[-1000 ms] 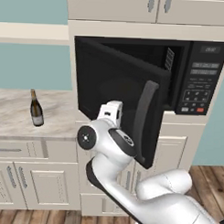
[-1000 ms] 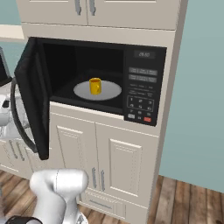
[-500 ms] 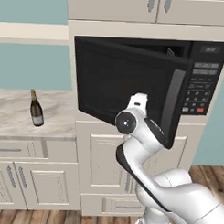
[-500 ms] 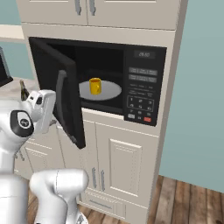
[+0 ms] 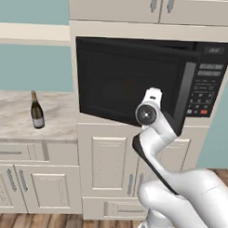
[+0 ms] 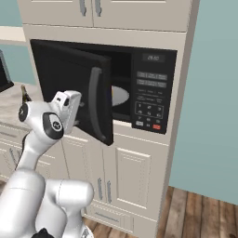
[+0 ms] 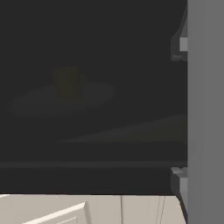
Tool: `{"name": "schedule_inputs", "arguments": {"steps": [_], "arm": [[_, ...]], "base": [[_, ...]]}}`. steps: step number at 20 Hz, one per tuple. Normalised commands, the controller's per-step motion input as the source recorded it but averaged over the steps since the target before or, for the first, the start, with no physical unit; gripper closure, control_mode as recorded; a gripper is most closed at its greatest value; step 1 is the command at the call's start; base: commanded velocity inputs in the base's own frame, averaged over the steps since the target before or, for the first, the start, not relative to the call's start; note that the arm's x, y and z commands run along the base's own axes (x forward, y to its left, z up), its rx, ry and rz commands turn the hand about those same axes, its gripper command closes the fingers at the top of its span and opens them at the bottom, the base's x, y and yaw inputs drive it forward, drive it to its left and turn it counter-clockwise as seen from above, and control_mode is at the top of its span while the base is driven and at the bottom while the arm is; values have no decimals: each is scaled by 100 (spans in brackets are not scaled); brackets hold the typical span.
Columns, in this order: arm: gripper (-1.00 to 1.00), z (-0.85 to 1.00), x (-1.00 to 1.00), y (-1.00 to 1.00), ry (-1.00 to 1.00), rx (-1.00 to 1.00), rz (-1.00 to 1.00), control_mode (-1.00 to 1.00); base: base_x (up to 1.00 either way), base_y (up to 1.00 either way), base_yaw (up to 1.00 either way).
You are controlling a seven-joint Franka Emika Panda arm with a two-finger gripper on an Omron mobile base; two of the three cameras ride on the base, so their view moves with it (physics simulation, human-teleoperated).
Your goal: Place the microwavable item in the microwave. Then, close the microwave door and press the start button.
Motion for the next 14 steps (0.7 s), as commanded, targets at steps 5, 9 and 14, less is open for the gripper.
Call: {"name": "schedule_inputs", "arguments": {"steps": [5, 9, 14], "arm": [[-100, 24, 63, -20, 0, 2, 0, -100], [-100, 11, 64, -21, 2, 3, 0, -100], [-100, 2, 57, -21, 2, 4, 0, -100]], "base": [[0, 0, 0], [0, 0, 0], [0, 0, 0]]}}
